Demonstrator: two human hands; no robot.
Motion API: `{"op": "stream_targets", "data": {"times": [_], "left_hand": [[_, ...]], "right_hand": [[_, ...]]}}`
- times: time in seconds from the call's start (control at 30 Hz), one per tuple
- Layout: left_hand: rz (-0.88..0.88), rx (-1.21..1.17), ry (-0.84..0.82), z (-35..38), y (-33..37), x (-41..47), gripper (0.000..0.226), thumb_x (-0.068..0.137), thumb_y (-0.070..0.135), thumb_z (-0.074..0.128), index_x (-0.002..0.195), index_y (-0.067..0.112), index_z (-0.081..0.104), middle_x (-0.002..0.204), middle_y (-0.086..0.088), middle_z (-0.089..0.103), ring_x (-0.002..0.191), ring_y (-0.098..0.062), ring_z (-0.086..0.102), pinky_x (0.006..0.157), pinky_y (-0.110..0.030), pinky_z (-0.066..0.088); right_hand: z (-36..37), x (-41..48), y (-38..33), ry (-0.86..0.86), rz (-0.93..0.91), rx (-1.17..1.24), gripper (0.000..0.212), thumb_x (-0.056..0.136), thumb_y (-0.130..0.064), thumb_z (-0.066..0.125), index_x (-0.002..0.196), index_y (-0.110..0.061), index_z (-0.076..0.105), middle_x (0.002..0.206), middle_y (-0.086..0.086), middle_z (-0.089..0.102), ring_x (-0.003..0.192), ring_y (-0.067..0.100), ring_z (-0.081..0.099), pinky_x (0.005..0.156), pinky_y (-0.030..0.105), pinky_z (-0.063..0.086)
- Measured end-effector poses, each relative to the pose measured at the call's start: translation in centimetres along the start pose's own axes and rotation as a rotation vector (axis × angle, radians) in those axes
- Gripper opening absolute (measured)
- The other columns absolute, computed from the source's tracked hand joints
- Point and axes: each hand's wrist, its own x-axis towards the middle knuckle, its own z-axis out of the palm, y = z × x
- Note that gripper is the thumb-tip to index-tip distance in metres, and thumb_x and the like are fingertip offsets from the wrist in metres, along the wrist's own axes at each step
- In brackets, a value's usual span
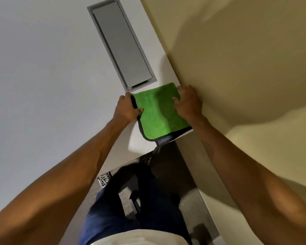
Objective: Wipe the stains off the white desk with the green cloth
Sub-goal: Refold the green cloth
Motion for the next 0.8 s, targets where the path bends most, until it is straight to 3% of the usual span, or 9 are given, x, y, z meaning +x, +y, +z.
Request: {"op": "stream_targets", "data": {"times": [0.1,0.17,0.23,0.33,0.57,0.8], "left_hand": [[0.309,0.482,0.101,2.3,-0.5,-1.4,0.087,0.088,0.043,0.063,0.154,0.008,0.019,0.16,-0.024,0.016,0.148,-0.045,0.016,0.119,-0.055,0.024],[0.466,0.737,0.061,3.8,-0.9,-1.7,0.087,0.095,0.055,0.044,0.159,0.017,-0.002,0.165,-0.017,-0.011,0.152,-0.038,-0.012,0.123,-0.057,0.002],[0.511,0.834,-0.049,5.1,-1.8,-1.7,0.081,0.098,0.064,0.026,0.157,0.024,-0.013,0.163,-0.013,-0.023,0.15,-0.033,-0.023,0.123,-0.056,-0.007],[0.477,0.812,-0.116,6.5,-3.1,-2.0,0.078,0.097,0.068,0.01,0.155,0.026,-0.02,0.162,-0.013,-0.028,0.149,-0.032,-0.027,0.124,-0.053,-0.004],[0.476,0.797,-0.042,7.9,-3.4,-1.6,0.076,0.096,0.065,-0.001,0.155,0.02,-0.021,0.161,-0.015,-0.028,0.149,-0.032,-0.027,0.124,-0.051,-0.003],[0.598,0.85,-0.091,7.1,-5.4,-1.6,0.067,0.1,0.057,-0.003,0.154,0.022,-0.024,0.163,-0.008,-0.027,0.15,-0.028,-0.025,0.124,-0.052,-0.004]], "right_hand": [[2.1,-2.2,0.6,-0.045,-0.112,-0.058,0.059,0.101,-0.028,0.059,0.157,-0.015,0.042,0.162,0.016,0.038,0.145,0.035,0.042,0.114,0.047,0.042],[3.5,-3.5,1.4,-0.073,-0.2,-0.126,0.066,0.103,-0.032,0.058,0.162,-0.017,0.033,0.17,0.019,0.024,0.156,0.036,0.029,0.12,0.048,0.036],[4.6,-4.3,2.3,-0.12,-0.259,-0.163,0.073,0.105,-0.041,0.055,0.166,-0.02,0.021,0.175,0.018,0.009,0.163,0.035,0.01,0.128,0.049,0.022],[5.2,-4.0,3.7,-0.177,-0.331,-0.209,0.078,0.107,-0.05,0.045,0.168,-0.024,0.004,0.175,0.015,-0.008,0.163,0.032,-0.009,0.131,0.055,0.005],[5.3,-2.3,5.2,-0.154,-0.429,-0.34,0.077,0.108,-0.052,0.041,0.168,-0.023,0.001,0.175,0.015,-0.009,0.163,0.033,-0.008,0.132,0.058,0.006],[5.8,-2.6,5.0,-0.157,-0.413,-0.364,0.074,0.109,-0.052,0.032,0.168,-0.021,-0.002,0.174,0.016,-0.013,0.163,0.033,-0.011,0.131,0.06,0.002]]}}
